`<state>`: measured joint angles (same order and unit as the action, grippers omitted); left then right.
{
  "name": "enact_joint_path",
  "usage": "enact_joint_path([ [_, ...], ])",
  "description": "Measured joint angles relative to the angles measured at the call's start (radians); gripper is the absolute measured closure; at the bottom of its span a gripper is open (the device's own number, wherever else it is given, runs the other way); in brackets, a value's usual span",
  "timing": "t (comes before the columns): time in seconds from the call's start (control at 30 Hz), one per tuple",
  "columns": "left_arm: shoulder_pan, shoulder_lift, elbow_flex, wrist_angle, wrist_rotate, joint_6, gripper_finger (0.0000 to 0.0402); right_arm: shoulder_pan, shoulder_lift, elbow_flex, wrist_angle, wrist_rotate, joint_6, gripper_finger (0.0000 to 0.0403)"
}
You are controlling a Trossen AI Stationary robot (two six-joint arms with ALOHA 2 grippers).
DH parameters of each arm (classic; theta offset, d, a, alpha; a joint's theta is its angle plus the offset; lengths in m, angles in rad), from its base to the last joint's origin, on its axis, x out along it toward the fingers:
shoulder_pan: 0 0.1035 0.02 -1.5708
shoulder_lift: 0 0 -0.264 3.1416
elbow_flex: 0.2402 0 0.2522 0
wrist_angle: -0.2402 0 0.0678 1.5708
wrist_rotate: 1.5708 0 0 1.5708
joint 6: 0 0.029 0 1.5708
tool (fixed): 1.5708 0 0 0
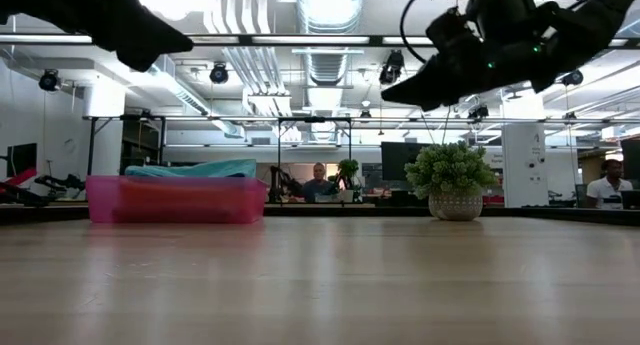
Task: Fold microfiber towels
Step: Return to Home Position
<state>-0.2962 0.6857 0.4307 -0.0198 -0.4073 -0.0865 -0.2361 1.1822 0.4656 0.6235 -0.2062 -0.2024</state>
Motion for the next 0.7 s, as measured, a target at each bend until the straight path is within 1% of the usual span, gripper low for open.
enact_joint_path([
  [0.17, 0.0, -0.105, -0.078, 0.054, 0.029, 0.021, 0.0401, -0.036, -0.029, -0.06, 0.075, -0.002, 0.009, 0.0394],
  [0.3, 0.002, -0.19, -0.147, 0.103, 0.031, 0.03, 0.0401, -0.06, -0.038, -0.084, 0.105, -0.003, 0.02, 0.0394],
  [0.43, 0.002, -0.26, -0.219, 0.175, 0.031, 0.051, 0.0401, -0.08, -0.041, -0.128, 0.172, -0.003, 0.023, 0.0394],
  [0.53, 0.002, -0.301, -0.264, 0.173, 0.031, 0.047, 0.0401, -0.093, -0.049, -0.167, 0.243, -0.005, 0.034, 0.0394],
  [0.7, 0.002, -0.416, -0.331, 0.175, 0.031, 0.044, 0.0401, -0.099, -0.059, -0.232, 0.328, -0.01, 0.038, 0.0394],
])
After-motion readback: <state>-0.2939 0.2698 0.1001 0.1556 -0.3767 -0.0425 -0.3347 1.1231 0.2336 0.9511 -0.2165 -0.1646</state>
